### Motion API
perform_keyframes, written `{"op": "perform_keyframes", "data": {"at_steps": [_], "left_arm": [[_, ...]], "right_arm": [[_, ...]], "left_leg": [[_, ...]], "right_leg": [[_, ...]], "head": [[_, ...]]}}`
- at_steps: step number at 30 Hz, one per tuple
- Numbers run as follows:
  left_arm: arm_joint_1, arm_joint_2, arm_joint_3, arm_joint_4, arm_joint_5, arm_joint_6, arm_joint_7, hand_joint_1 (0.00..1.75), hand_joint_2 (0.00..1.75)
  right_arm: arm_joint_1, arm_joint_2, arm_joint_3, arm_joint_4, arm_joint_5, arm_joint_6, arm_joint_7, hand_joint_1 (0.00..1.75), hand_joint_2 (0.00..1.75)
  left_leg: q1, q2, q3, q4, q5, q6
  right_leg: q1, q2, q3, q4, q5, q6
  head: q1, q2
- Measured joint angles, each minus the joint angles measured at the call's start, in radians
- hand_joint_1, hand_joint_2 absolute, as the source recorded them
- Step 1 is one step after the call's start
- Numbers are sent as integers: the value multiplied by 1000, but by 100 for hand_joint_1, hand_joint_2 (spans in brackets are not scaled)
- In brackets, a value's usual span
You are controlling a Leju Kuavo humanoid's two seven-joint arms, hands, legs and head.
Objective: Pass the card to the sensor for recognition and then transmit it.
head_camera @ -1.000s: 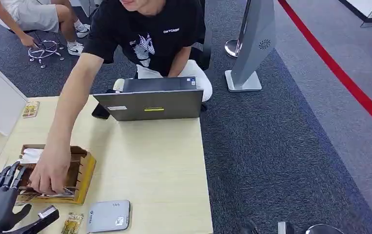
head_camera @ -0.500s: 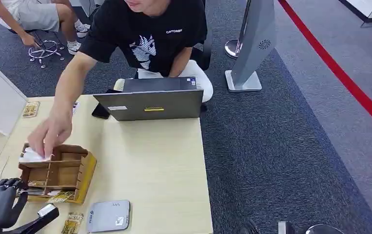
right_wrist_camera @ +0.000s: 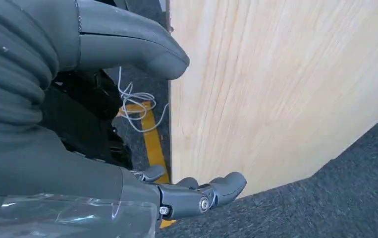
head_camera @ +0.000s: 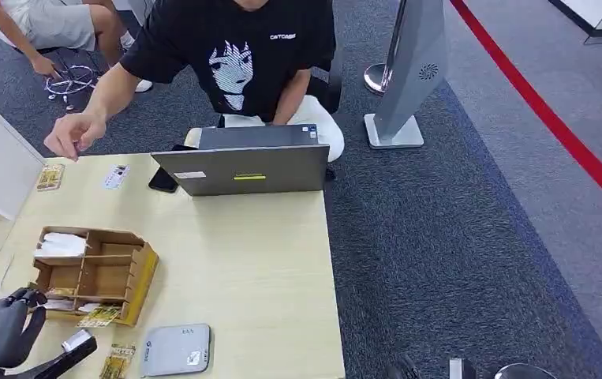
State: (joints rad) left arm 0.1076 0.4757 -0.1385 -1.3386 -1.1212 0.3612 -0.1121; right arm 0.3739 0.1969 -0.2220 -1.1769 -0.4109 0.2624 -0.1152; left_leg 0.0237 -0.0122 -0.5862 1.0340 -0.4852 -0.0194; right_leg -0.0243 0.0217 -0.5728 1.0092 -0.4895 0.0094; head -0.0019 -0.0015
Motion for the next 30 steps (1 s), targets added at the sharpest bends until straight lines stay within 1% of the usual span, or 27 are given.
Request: {"op": "perform_keyframes", "data": {"at_steps": [4, 7, 19, 25, 30], "left_arm": [[-2, -6, 0, -30, 21, 34, -18, 175, 175], [-15, -12, 4, -60, 50, 41, -35, 175, 175], [-63, -26, 30, -137, 88, 37, -60, 175, 175], [-118, -23, 39, -142, 85, 16, -50, 175, 175], [-133, -23, 42, -142, 84, 14, -48, 175, 175]], "right_arm": [[0, -5, 9, 1, -3, -9, -8, 0, 175], [1, -11, 23, 3, -18, -16, -11, 0, 175], [7, -28, 55, 5, -37, -29, -16, 0, 175], [8, -39, 77, 10, -39, -32, -24, 0, 175], [10, -43, 86, 10, -40, -32, -25, 0, 175]], "left_leg": [[0, 0, 0, 0, 0, 0], [0, 0, 0, 0, 0, 0], [0, 0, 0, 0, 0, 0], [0, 0, 0, 0, 0, 0], [0, 0, 1, 0, 0, 0]], "right_leg": [[0, 0, 0, 0, 0, 0], [0, 0, 0, 0, 0, 0], [0, 0, 0, 0, 0, 0], [0, 0, 1, 0, 0, 0], [0, 1, 0, 0, 0, 0]], "head": [[0, 0], [0, 0], [0, 0], [0, 0], [0, 0]]}}
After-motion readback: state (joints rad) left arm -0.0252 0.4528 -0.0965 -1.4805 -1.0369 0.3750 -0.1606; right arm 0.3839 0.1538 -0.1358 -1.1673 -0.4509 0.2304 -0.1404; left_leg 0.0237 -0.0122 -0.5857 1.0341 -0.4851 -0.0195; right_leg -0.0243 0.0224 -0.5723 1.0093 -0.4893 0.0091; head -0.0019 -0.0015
